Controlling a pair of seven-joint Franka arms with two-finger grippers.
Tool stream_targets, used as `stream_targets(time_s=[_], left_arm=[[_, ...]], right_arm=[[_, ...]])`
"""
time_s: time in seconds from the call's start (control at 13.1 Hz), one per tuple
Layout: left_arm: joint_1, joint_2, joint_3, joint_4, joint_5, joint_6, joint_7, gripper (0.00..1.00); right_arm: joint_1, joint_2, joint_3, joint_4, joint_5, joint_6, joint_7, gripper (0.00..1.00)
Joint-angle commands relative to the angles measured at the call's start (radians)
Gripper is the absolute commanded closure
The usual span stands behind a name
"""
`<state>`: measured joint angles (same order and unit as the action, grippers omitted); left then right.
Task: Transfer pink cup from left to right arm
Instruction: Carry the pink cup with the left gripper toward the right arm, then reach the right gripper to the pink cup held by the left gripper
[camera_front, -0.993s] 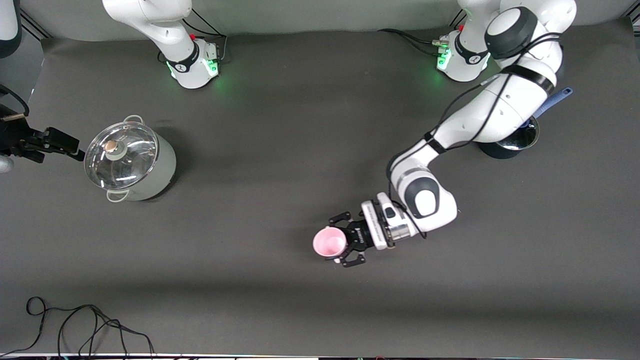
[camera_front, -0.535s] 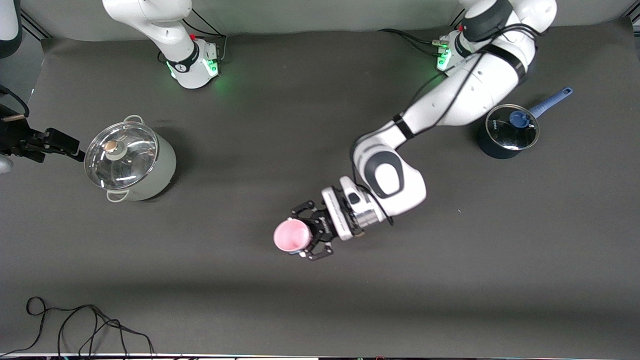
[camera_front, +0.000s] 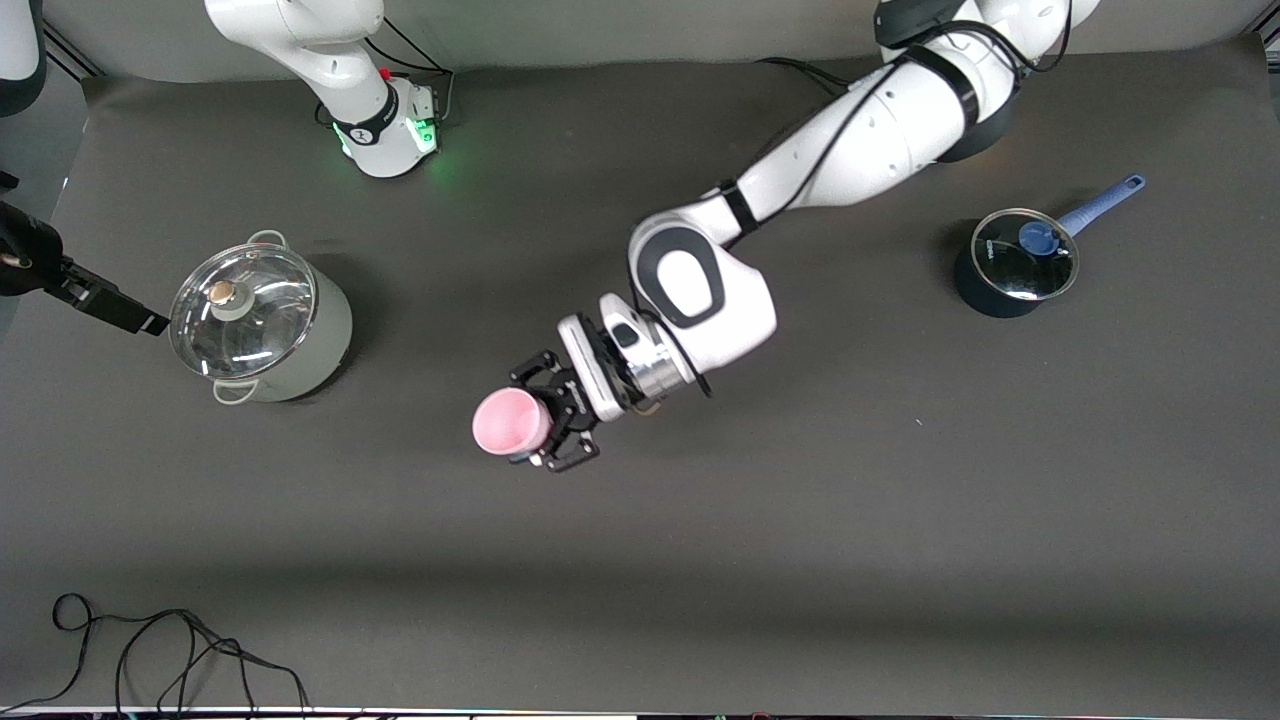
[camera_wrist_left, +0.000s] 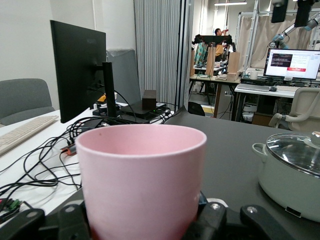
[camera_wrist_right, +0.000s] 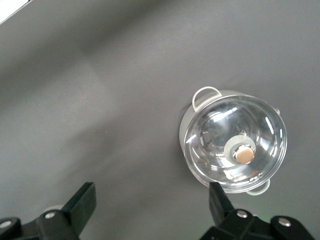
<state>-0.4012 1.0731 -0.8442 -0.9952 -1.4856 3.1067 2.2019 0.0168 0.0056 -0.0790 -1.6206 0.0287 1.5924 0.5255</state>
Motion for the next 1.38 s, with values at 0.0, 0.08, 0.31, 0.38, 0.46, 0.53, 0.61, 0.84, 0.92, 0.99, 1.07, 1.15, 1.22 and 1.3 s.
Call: stream_targets(time_s=[0.0, 0.08, 0.31, 0.38, 0.46, 0.53, 0.61, 0.84, 0.92, 0.99, 1.07, 1.15, 1.22, 1.3], left_arm=[[-0.056, -0.018, 0.011, 0.032, -0.013, 0.067, -0.014, 1.00], [-0.071, -0.025, 0.011, 0.038, -0.013, 0.088, -0.016, 1.00], [-0.125, -0.027, 0.020, 0.067, -0.012, 0.112, -0.089, 1.00], [-0.140, -0.028, 0.025, 0.078, -0.010, 0.115, -0.093, 1.00], [-0.148, -0.028, 0.027, 0.081, -0.010, 0.131, -0.093, 1.00], [-0.156, -0.028, 0.027, 0.081, -0.009, 0.144, -0.093, 1.00], [-0.159, -0.028, 0.028, 0.081, -0.009, 0.145, -0.093, 1.00], [-0.160, -0.028, 0.028, 0.089, -0.007, 0.145, -0.093, 1.00], [-0.160, -0.028, 0.028, 0.093, -0.007, 0.145, -0.093, 1.00], [-0.160, -0.028, 0.028, 0.093, -0.007, 0.145, -0.093, 1.00], [-0.160, -0.028, 0.028, 0.093, -0.007, 0.145, -0.093, 1.00], [-0.160, -0.028, 0.028, 0.093, -0.007, 0.145, -0.093, 1.00], [-0.160, -0.028, 0.028, 0.093, -0.007, 0.145, -0.093, 1.00], [-0.160, -0.028, 0.028, 0.093, -0.007, 0.145, -0.093, 1.00]], right_arm=[[0.035, 0.007, 0.005, 0.028, -0.007, -0.018, 0.074, 0.00], [0.057, 0.010, 0.005, 0.041, -0.006, -0.012, 0.108, 0.00], [0.156, 0.157, 0.005, 0.245, -0.003, -0.064, 0.215, 0.00], [0.182, 0.195, 0.005, 0.299, 0.014, -0.077, 0.264, 0.00], [0.196, 0.215, 0.005, 0.321, 0.045, -0.077, 0.307, 0.00], [0.215, 0.217, 0.005, 0.321, 0.071, -0.075, 0.356, 0.00], [0.233, 0.217, 0.005, 0.321, 0.092, -0.074, 0.407, 0.00], [0.314, 0.252, 0.005, 0.321, 0.116, -0.057, 0.511, 0.00], [0.336, 0.261, 0.005, 0.315, 0.116, -0.040, 0.554, 0.00], [0.347, 0.266, 0.005, 0.312, 0.126, -0.016, 0.595, 0.00], [0.351, 0.280, 0.005, 0.312, 0.141, -0.008, 0.619, 0.00], [0.353, 0.284, 0.005, 0.311, 0.148, -0.008, 0.626, 0.00], [0.354, 0.283, 0.005, 0.309, 0.152, -0.008, 0.636, 0.00], [0.359, 0.284, 0.005, 0.309, 0.154, -0.008, 0.654, 0.00]])
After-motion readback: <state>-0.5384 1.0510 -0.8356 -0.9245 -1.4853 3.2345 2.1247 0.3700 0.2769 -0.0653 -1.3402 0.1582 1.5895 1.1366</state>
